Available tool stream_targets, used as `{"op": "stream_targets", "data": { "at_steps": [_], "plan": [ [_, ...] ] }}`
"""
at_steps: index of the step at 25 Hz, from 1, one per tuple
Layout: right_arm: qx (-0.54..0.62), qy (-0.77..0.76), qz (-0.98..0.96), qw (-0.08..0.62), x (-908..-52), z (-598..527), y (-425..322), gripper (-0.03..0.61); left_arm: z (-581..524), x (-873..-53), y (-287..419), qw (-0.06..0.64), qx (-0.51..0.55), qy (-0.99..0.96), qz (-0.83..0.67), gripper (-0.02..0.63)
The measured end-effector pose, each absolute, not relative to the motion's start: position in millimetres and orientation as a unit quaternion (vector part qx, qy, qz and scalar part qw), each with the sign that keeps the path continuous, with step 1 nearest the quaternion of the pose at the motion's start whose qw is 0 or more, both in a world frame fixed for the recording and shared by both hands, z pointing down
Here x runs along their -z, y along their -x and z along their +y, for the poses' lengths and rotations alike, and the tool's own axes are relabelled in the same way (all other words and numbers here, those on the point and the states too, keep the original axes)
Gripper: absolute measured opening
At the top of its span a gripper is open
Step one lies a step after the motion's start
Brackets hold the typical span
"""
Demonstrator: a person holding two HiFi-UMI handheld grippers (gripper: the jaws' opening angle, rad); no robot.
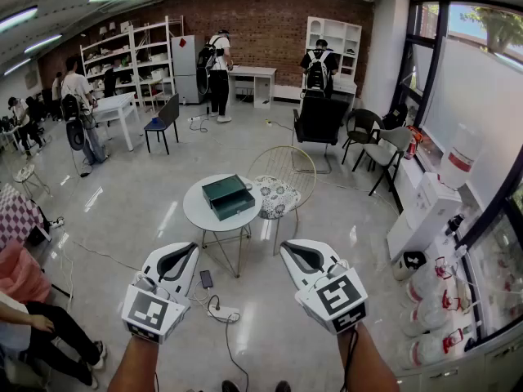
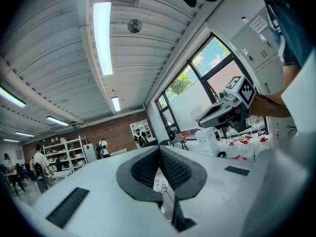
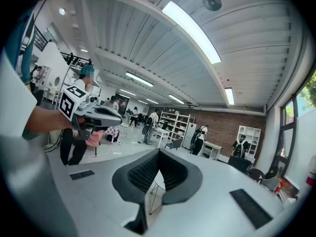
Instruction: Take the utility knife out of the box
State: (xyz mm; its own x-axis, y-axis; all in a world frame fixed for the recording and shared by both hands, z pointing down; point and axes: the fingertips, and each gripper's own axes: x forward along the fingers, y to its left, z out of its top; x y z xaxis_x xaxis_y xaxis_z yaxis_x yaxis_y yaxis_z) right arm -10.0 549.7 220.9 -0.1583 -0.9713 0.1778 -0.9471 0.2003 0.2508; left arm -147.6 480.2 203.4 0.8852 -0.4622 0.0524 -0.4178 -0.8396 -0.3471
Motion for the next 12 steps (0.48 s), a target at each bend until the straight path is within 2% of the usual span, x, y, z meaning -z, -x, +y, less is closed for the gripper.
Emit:
{"op": "stream_targets", "data": {
  "at_steps": [12],
  "plan": [
    [0.033, -0.643, -0.752, 0.138, -218, 514, 37, 0.037, 442, -201, 177, 0.161, 0.068, 0.959, 0.222, 0.018]
  ]
}}
